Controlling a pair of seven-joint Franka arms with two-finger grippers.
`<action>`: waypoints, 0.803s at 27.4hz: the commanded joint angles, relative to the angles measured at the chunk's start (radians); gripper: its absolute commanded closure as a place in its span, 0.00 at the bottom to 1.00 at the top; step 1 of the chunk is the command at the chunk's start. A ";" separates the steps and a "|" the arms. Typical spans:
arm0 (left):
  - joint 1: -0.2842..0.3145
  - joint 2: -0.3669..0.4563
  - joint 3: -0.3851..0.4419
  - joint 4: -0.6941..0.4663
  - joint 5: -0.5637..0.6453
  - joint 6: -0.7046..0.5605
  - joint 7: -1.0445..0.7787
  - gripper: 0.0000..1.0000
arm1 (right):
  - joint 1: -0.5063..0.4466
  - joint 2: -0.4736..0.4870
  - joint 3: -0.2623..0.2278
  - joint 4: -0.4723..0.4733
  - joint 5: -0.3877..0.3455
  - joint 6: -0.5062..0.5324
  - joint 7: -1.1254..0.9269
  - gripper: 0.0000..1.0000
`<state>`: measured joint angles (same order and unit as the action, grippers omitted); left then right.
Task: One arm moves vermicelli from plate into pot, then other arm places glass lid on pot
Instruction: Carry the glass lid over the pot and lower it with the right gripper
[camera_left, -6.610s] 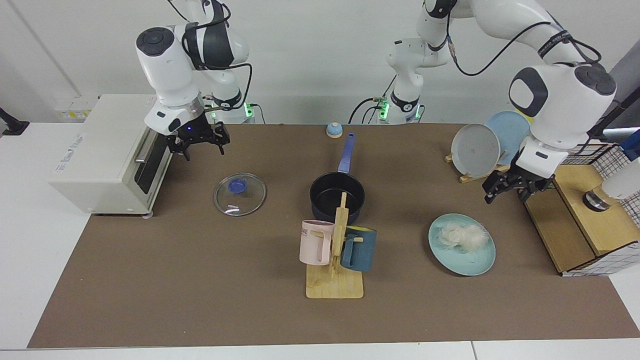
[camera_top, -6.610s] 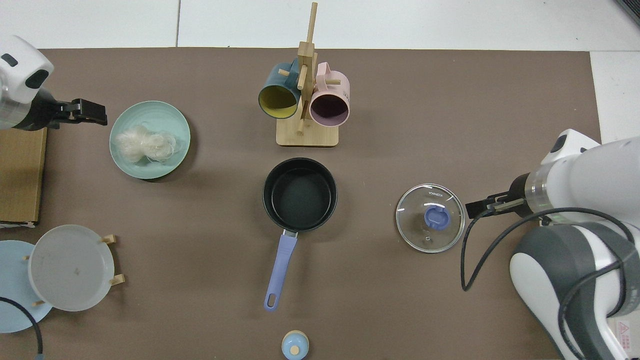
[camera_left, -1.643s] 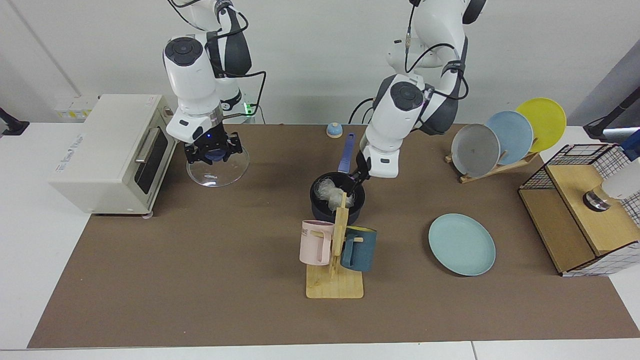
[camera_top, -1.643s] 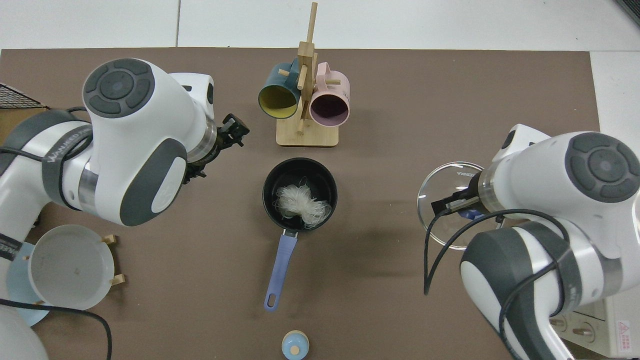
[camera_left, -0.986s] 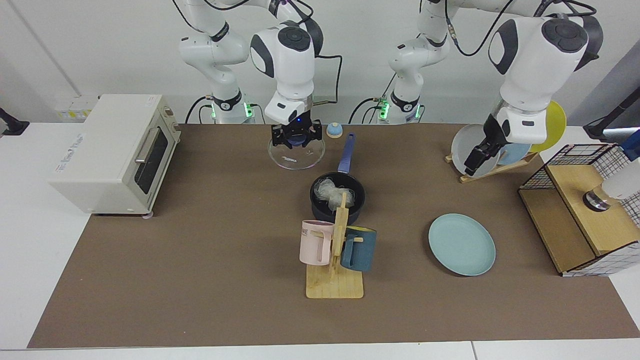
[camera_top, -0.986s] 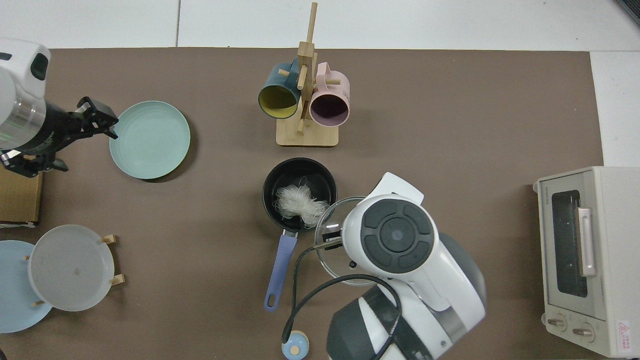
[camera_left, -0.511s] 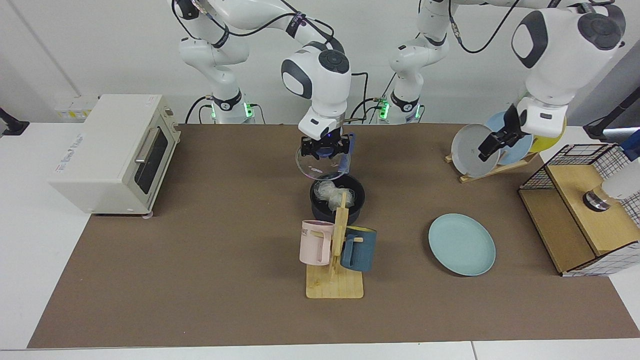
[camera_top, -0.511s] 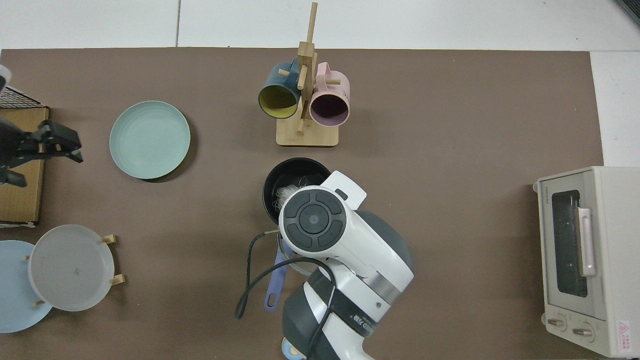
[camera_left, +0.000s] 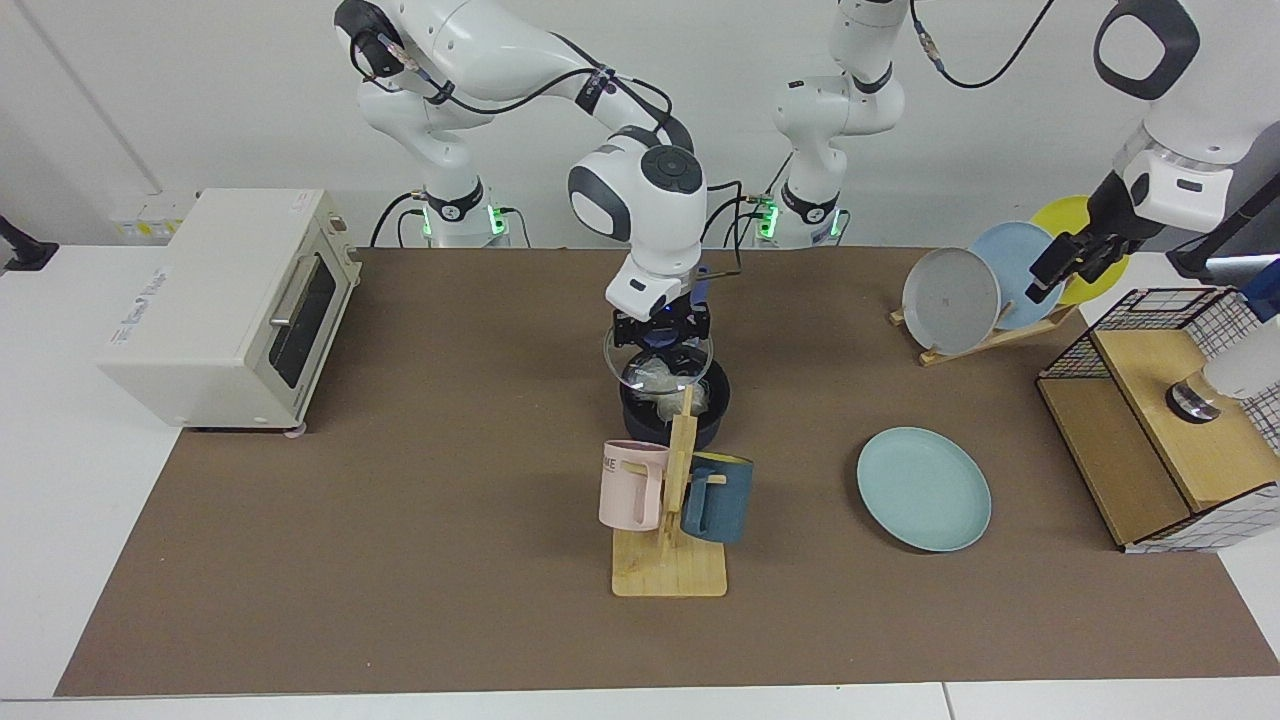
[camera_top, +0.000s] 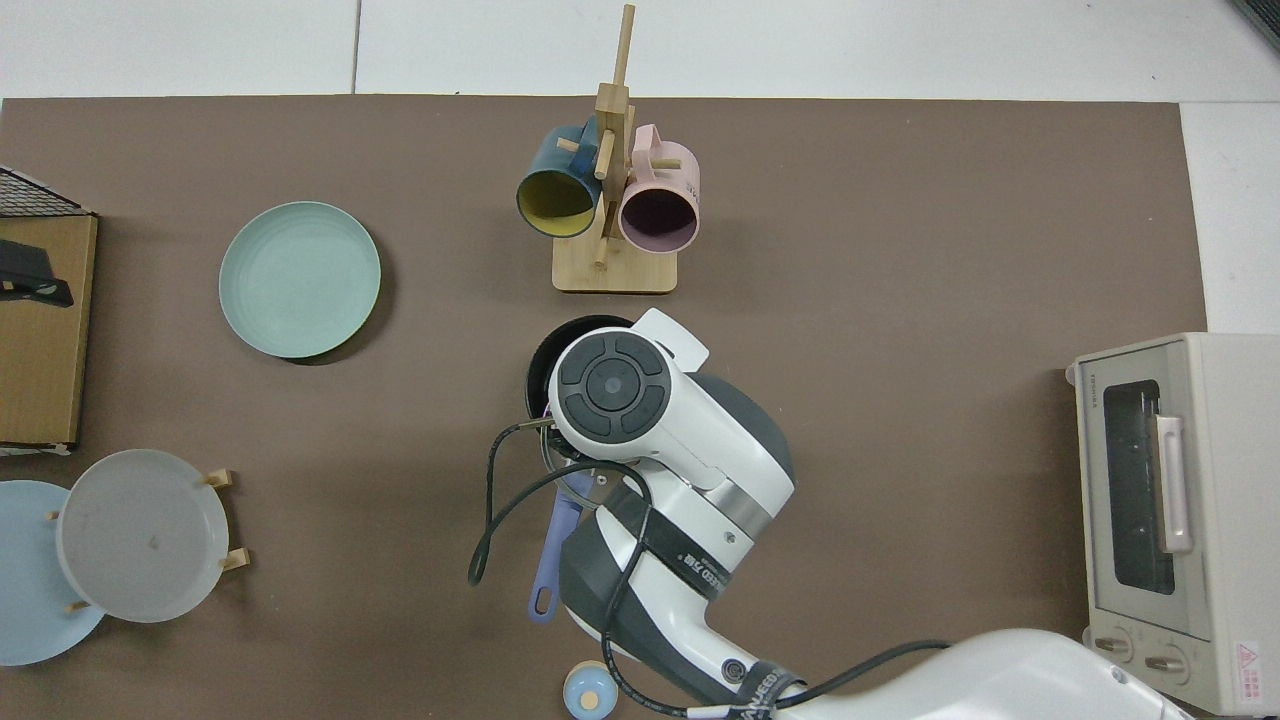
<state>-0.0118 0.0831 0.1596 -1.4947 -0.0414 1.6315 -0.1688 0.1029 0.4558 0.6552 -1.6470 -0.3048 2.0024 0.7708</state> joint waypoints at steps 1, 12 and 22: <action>-0.042 -0.014 0.009 -0.042 0.017 0.114 -0.001 0.00 | 0.006 0.081 0.017 0.099 -0.073 -0.017 0.050 1.00; -0.042 -0.014 0.003 -0.048 0.017 0.143 0.000 0.00 | 0.024 0.122 0.017 0.159 -0.079 -0.033 0.051 1.00; -0.042 -0.016 0.003 -0.050 0.017 0.143 0.000 0.00 | 0.023 0.152 0.017 0.153 -0.118 -0.022 0.051 1.00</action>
<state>-0.0469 0.0863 0.1569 -1.5132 -0.0394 1.7506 -0.1710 0.1280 0.5579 0.6559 -1.5252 -0.3704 1.9824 0.7906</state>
